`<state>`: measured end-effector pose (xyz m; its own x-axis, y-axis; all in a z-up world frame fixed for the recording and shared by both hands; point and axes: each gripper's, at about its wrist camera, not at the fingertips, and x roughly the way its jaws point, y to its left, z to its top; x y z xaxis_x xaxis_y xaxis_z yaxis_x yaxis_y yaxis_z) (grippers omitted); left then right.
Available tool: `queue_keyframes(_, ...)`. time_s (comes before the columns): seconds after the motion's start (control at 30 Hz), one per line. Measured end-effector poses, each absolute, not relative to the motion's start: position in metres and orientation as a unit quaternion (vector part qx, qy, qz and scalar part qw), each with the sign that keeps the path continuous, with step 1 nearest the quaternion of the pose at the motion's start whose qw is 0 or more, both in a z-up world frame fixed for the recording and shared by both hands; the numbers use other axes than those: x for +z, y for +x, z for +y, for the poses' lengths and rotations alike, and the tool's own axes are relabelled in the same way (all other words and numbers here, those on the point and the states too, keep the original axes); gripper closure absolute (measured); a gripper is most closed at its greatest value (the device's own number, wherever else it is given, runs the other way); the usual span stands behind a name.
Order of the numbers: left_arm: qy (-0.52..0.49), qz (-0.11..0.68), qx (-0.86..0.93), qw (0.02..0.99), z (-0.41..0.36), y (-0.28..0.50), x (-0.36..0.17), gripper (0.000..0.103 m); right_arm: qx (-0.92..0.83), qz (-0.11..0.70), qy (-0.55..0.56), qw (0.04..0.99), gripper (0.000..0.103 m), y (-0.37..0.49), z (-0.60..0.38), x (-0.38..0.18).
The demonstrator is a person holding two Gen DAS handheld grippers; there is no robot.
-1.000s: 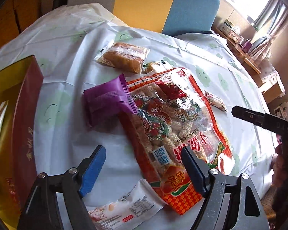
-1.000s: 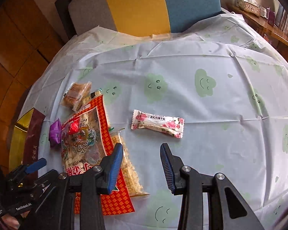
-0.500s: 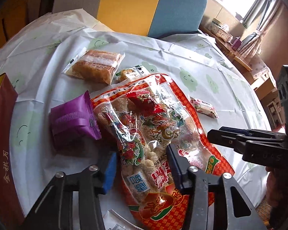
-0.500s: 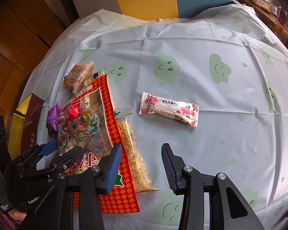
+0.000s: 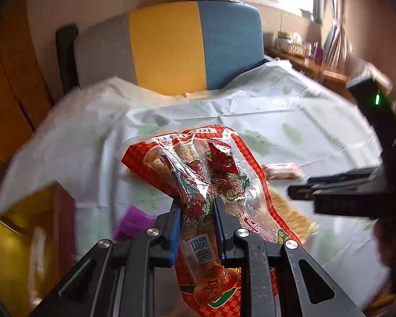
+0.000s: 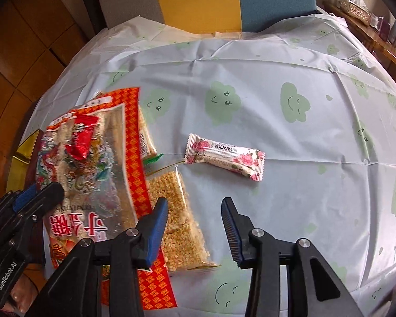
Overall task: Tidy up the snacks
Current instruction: 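Carry the cracker bag over the gold tin with the left gripper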
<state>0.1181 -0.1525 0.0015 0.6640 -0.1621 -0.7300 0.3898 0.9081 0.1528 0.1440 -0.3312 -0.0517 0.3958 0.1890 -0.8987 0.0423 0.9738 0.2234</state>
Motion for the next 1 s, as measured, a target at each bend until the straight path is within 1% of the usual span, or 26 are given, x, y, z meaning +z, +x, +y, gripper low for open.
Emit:
queue_keyframes(0.03,0.147,0.384,-0.159,0.898,-0.152,0.118,0.003,0.081,0.041,0.545,0.111,0.83,0.061,0.144,-0.334,-0.051)
queue_keyframes(0.1,0.105,0.404,-0.177,0.891,-0.145,0.124,0.007,0.081,0.032,0.546,0.116,0.829,0.061,0.144,-0.338,-0.051)
queue_keyframes(0.17,0.111,0.397,-0.164,0.896,-0.144,0.121,0.008,0.081,0.027,0.548,0.12,0.827,0.061,0.142,-0.341,-0.051)
queue_keyframes(0.23,0.068,0.403,-0.178,0.895,-0.133,0.12,0.014,0.081,0.029,0.547,0.125,0.827,0.061,0.143,-0.342,-0.051)
queue_keyframes(0.33,0.064,0.377,-0.176,0.907,-0.13,0.112,0.027,0.081,0.029,0.545,0.123,0.829,0.061,0.143,-0.342,-0.05)
queue_keyframes(0.47,-0.023,0.398,-0.202,0.895,-0.112,0.123,0.039,0.081,0.025,0.548,0.118,0.827,0.062,0.144,-0.341,-0.051)
queue_keyframes(0.6,-0.07,0.401,-0.192,0.893,-0.089,0.129,0.05,0.081,0.026,0.55,0.12,0.826,0.062,0.145,-0.339,-0.053)
queue_keyframes(0.8,-0.085,0.376,-0.171,0.907,-0.052,0.121,0.07,0.081,0.048,0.566,0.109,0.816,0.062,0.145,-0.327,-0.062)
queue_keyframes(1.0,-0.094,0.371,-0.141,0.913,-0.004,0.111,0.075,0.081,0.065,0.57,0.097,0.814,0.062,0.144,-0.317,-0.067)
